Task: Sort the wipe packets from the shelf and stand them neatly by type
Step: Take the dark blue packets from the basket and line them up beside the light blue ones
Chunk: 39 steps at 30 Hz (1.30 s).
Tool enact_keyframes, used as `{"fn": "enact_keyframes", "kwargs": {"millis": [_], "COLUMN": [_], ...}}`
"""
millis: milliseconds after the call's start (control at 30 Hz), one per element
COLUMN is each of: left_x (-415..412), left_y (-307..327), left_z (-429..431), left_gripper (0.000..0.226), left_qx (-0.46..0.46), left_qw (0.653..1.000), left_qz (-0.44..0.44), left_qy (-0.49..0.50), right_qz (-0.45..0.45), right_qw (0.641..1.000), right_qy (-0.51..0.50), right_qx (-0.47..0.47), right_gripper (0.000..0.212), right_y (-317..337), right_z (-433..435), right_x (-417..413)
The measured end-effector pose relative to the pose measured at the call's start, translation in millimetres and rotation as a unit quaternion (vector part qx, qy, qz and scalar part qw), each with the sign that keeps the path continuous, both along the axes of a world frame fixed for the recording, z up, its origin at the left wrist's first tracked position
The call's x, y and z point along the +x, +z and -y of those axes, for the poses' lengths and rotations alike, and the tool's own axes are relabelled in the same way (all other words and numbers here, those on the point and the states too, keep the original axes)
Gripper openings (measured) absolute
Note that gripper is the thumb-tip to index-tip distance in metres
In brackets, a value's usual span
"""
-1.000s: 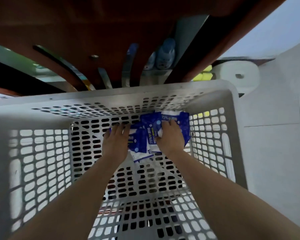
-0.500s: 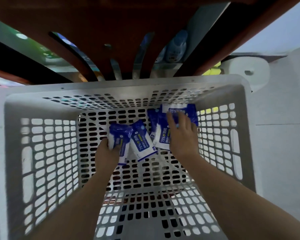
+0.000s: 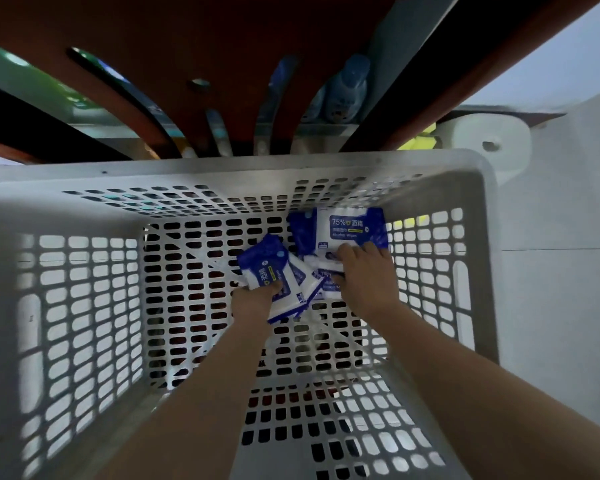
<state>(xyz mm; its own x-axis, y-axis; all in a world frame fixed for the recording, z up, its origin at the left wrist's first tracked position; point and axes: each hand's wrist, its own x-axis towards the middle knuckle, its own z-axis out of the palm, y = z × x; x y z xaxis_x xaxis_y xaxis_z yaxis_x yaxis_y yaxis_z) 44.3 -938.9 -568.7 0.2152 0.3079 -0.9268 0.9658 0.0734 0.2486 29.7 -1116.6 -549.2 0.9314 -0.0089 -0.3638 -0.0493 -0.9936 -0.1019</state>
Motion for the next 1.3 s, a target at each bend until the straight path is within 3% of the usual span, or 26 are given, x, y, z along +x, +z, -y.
{"fn": "enact_keyframes", "kwargs": {"millis": [67,200,333,400,467,533,567,667,800,967,1167,1233,1300], "left_x": [6,15,20,20,18,16,15,15,20,23,19,17,13], "left_y": [5,11,9,7,6,7,8,11,11,7,7,12,13], "left_z": [-1,-9,-23,-26,-27,-25,-23,-19,-19,-24,-27,-26,-28], "left_gripper": [0.040,0.029,0.041,0.042,0.041,0.040,0.039,0.031,0.026,0.030,0.031,0.027,0.023], "left_qx": [-0.037,-0.043,-0.002,0.011,0.007,0.002,0.000,0.004,0.054,0.081,0.089,0.085,0.086], "left_qw": [0.999,0.998,0.995,0.994,0.995,0.995,0.994,0.990,0.979,0.965,0.957,0.954,0.952], "left_qz": [-0.014,0.053,0.090,0.095,0.096,0.098,0.103,0.132,0.160,0.139,0.141,0.142,0.145], "left_qy": [-0.002,0.014,-0.045,-0.056,-0.034,-0.019,-0.023,-0.050,-0.112,-0.207,-0.238,-0.248,-0.256], "right_qz": [0.032,0.072,0.053,0.015,-0.096,-0.255,-0.289,-0.208,-0.100,-0.172,-0.236,-0.274,-0.252], "right_qw": [0.999,0.990,0.981,0.990,0.994,0.963,0.949,0.949,0.986,0.977,0.967,0.957,0.961], "right_qy": [-0.020,-0.099,-0.172,-0.135,-0.042,0.001,-0.016,-0.108,-0.104,-0.119,-0.087,-0.090,-0.112], "right_qx": [0.029,0.067,0.071,0.041,0.031,0.083,0.128,0.211,0.088,0.043,-0.032,-0.038,-0.018], "right_gripper": [0.030,0.018,0.021,0.026,0.032,0.032,0.028,0.020,0.026,0.050,0.076,0.080,0.078], "right_y": [2,4,4,8,13,15,15,17,13,-7,-8,-7,-6], "right_z": [10,21,18,16,19,21,20,11,8,6,8,6,1], "right_x": [3,20,38,47,51,48,44,45,69,67,71,67,55]}}
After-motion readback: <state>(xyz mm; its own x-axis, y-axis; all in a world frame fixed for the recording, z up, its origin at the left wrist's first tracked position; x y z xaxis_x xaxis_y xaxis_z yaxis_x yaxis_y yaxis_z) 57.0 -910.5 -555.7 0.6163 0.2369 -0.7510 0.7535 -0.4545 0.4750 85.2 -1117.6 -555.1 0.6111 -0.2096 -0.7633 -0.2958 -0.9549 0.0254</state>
